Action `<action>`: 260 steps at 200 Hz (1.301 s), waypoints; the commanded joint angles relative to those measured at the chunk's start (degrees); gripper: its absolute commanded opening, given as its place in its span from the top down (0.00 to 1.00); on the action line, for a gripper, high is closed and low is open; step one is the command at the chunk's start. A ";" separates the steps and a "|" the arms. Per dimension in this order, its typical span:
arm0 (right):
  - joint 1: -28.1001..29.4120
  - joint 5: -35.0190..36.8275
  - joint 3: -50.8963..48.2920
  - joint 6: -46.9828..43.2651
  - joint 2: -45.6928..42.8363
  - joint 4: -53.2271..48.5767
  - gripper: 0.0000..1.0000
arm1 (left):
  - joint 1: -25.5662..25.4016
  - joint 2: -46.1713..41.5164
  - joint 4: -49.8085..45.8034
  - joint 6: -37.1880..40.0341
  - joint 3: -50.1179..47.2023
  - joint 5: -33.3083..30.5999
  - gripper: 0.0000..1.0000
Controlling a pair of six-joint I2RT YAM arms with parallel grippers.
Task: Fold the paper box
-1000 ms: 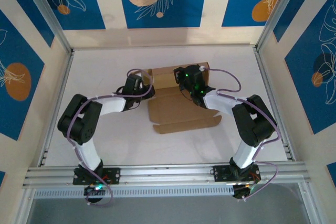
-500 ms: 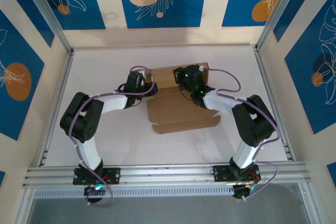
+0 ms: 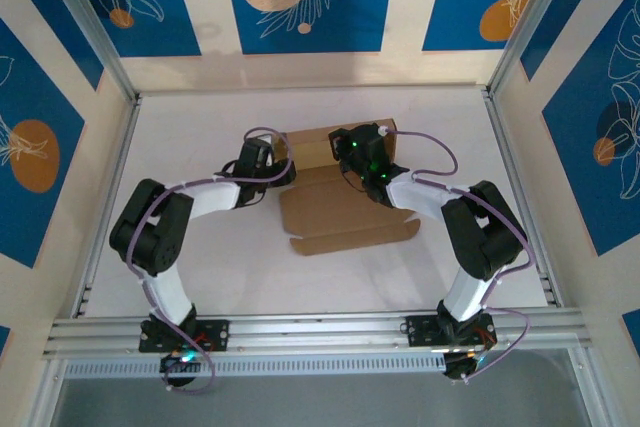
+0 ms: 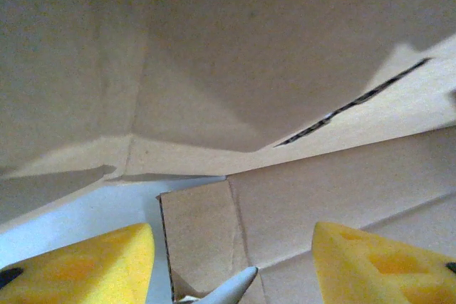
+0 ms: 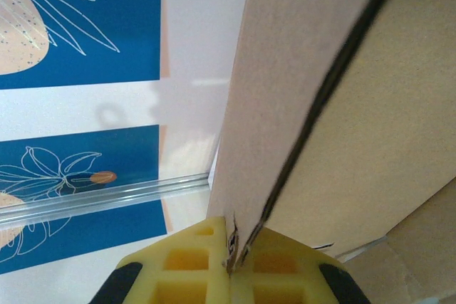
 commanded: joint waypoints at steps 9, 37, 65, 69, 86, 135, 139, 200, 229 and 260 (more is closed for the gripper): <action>0.66 0.22 -1.33 -0.39 -0.19 0.00 1.00 | 0.55 2.77 -0.45 -2.58 1.12 1.25 0.40; 0.92 0.18 -1.20 -0.26 0.08 0.30 1.00 | 0.56 3.35 0.26 -3.79 1.25 1.90 0.40; 1.19 0.09 -0.92 -0.22 0.39 0.33 1.00 | 0.47 3.26 1.33 -4.23 1.29 2.88 0.40; 1.19 0.04 -0.85 -0.16 0.48 0.35 1.00 | 0.47 3.18 1.36 -4.30 1.33 2.97 0.40; 1.28 -0.10 -0.73 -0.04 0.83 0.42 1.00 | 0.22 2.76 1.88 -4.27 1.54 3.40 0.41; 1.59 -0.42 -0.63 0.24 1.58 0.57 1.00 | -1.88 2.11 -0.22 -1.36 3.43 2.46 0.44; 1.63 -0.39 -0.59 0.24 1.60 0.55 1.00 | -2.03 2.03 -0.35 -1.30 3.51 2.33 0.44; 1.71 -0.78 -0.53 0.84 2.40 0.65 1.00 | -3.39 2.23 -1.46 -0.59 5.31 3.00 0.44; 1.71 -1.27 -0.54 1.24 2.72 0.70 1.00 | -4.16 4.17 -1.53 -0.29 6.65 4.07 0.44; 1.72 -1.90 -0.72 1.81 2.97 0.70 1.00 | -4.88 6.08 -2.44 0.58 8.91 5.57 0.47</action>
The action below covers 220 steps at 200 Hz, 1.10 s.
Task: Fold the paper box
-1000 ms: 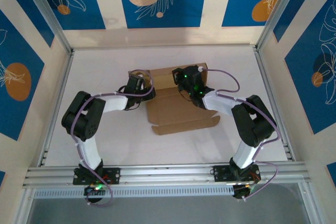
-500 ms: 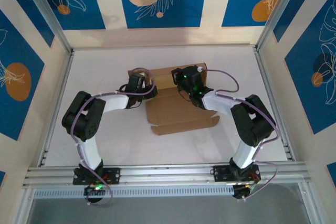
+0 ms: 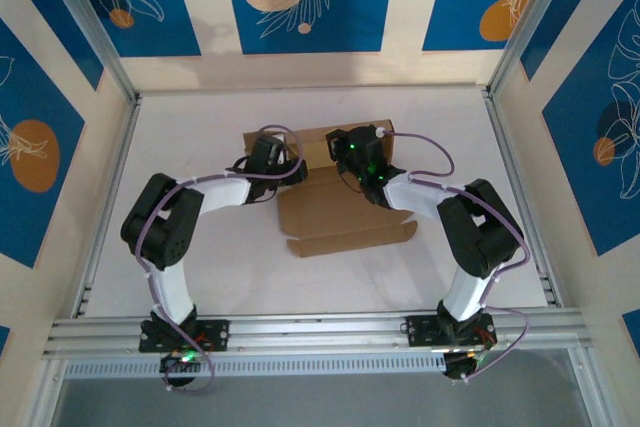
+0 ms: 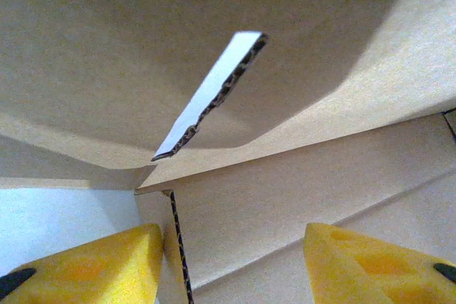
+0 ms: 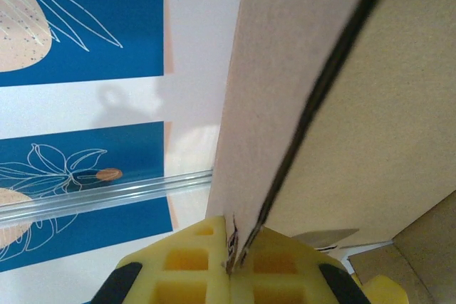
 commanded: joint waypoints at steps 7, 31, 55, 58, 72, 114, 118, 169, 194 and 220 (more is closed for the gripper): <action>1.05 -2.05 -0.48 0.58 1.77 -1.70 1.00 | -1.62 2.97 -1.11 2.88 4.02 3.10 0.47; 1.04 -2.05 -0.55 0.76 1.68 -1.91 1.00 | -2.10 5.07 -1.48 2.54 5.16 3.55 0.47; 1.00 -2.24 -0.64 1.04 1.55 -2.21 1.00 | -2.83 6.92 -1.60 2.53 5.72 3.72 0.48; 0.94 -2.27 -0.63 1.03 1.63 -2.18 1.00 | -2.95 7.08 -1.61 2.53 5.83 3.68 0.48; 1.05 -2.53 -0.77 1.23 1.66 -2.20 1.00 | -3.33 7.81 -1.70 2.55 6.07 3.55 0.48; -0.04 -2.59 -1.84 1.31 0.96 -2.14 1.00 | -3.26 5.77 -1.86 4.13 5.05 2.15 0.47; -0.31 -2.62 -1.86 1.07 0.66 -2.29 1.00 | -3.08 5.07 -2.25 4.56 4.88 1.98 0.47; -3.73 -6.00 -1.10 -2.83 -1.24 -8.04 1.00 | -0.73 -8.00 -6.51 13.21 0.93 4.52 0.42; -5.78 -10.15 0.13 -6.23 -1.15 -12.24 1.00 | 1.52 -15.12 -9.32 18.23 -1.07 5.47 0.41; -7.70 -13.28 0.40 -9.07 -1.43 -14.11 1.00 | 6.49 -22.30 -9.49 18.59 -3.85 3.01 0.41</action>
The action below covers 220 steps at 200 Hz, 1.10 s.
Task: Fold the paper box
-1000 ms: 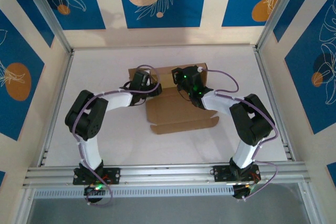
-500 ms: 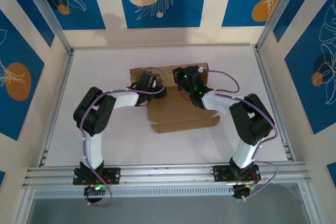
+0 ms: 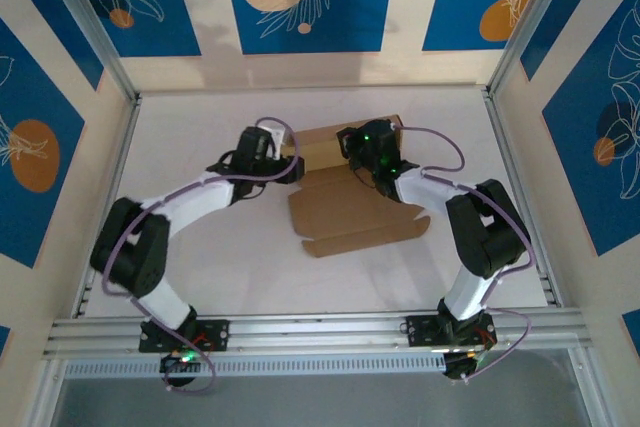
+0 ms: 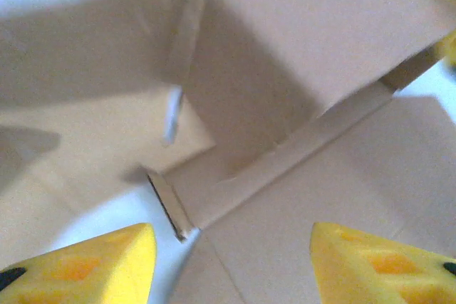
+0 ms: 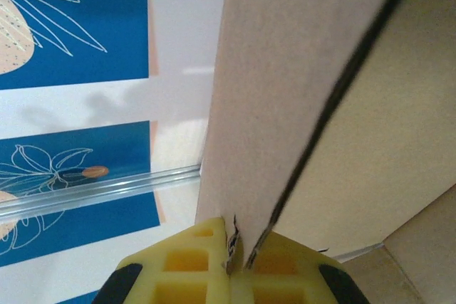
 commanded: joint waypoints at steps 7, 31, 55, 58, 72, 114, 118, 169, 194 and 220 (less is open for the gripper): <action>-1.57 -4.86 0.07 -5.41 -0.35 -9.65 1.00 | 6.07 -7.82 0.11 3.25 -3.28 -2.62 0.41; -2.30 -6.13 -0.19 -6.03 -0.67 -8.92 1.00 | 10.01 -8.60 -0.31 1.91 -4.38 -7.84 0.42; -2.81 -8.22 0.57 -5.97 -0.18 -8.25 1.00 | 12.02 -2.27 -4.20 3.74 -0.91 -10.65 0.45; -2.80 -8.46 0.72 -6.05 -0.08 -8.32 1.00 | 12.12 -1.31 -4.54 4.31 -0.44 -10.82 0.45; -3.00 -9.41 1.62 -6.36 0.18 -9.04 1.00 | 12.58 2.15 -4.72 6.47 0.67 -9.22 0.45; -3.52 -10.98 2.29 -3.99 1.58 -8.05 1.00 | 12.96 7.20 2.66 9.95 -0.86 11.98 0.48; -3.58 -11.01 2.28 -3.74 1.70 -7.84 1.00 | 12.88 7.32 3.36 9.82 -1.07 13.67 0.48; -3.79 -11.97 4.01 -0.84 3.49 -7.04 1.00 | 10.85 7.04 8.65 8.66 -3.78 21.98 0.48; -4.28 -12.89 5.10 -2.23 3.44 -8.49 1.00 | 11.20 2.67 12.06 7.19 -6.67 18.31 0.44; -5.08 -13.71 5.04 -3.26 2.99 -9.68 1.00 | 12.78 -1.89 12.79 6.81 -7.87 14.39 0.43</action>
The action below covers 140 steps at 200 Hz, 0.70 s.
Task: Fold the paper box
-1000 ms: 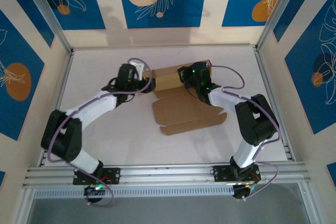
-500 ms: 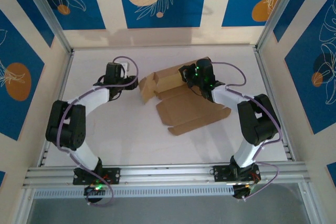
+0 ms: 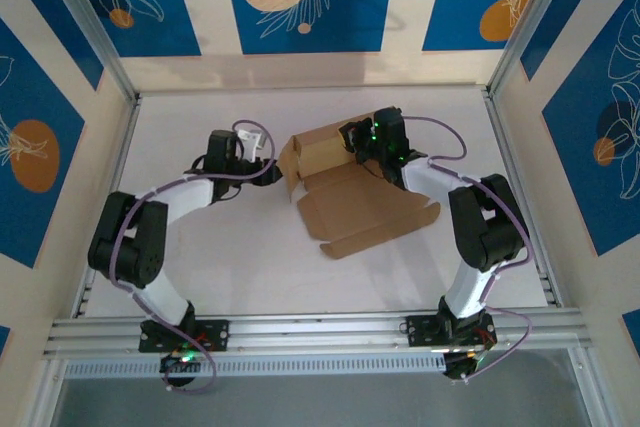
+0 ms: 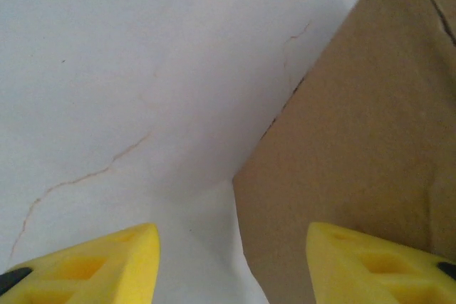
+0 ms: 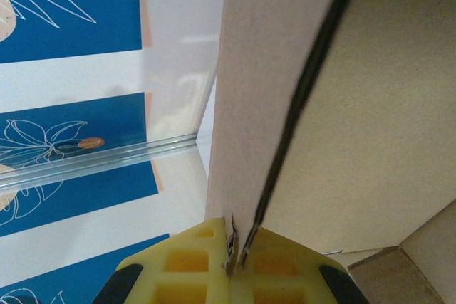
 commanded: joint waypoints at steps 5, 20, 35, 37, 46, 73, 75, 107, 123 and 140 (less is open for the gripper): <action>-0.81 -2.18 0.43 -1.45 0.85 -5.15 1.00 | 1.84 -5.84 4.47 -0.74 -1.27 -2.70 0.43; -1.16 -3.23 0.42 -1.51 1.01 -5.03 1.00 | 2.88 -6.02 5.89 -0.83 -2.12 -2.10 0.42; -1.17 -4.04 0.81 -1.51 1.36 -5.05 1.00 | 3.01 -4.33 5.82 0.07 -1.50 2.02 0.44; -1.15 -4.12 0.89 -1.55 1.42 -5.03 1.00 | 3.00 -3.95 5.78 0.13 -1.36 2.97 0.44; -1.25 -4.53 1.17 -1.55 1.67 -5.11 1.00 | 2.98 -2.18 5.73 0.27 -0.86 6.34 0.45; -1.43 -5.24 1.74 -1.43 2.03 -5.40 1.00 | 2.66 0.28 7.36 -0.44 -2.09 7.75 0.46; -1.43 -5.28 1.74 -1.37 2.02 -5.32 1.00 | 2.59 0.17 7.93 -0.54 -2.38 7.68 0.46; -1.52 -6.02 2.52 -1.15 2.60 -4.98 1.00 | -0.97 -2.51 15.43 1.73 -7.84 5.73 0.45; -1.43 -6.06 2.93 -0.86 3.02 -4.80 1.00 | -2.80 -3.07 13.86 3.80 -7.60 6.06 0.44; -1.43 -6.00 3.23 -0.64 3.25 -4.94 1.00 | -4.12 -3.70 11.83 5.70 -7.28 6.09 0.42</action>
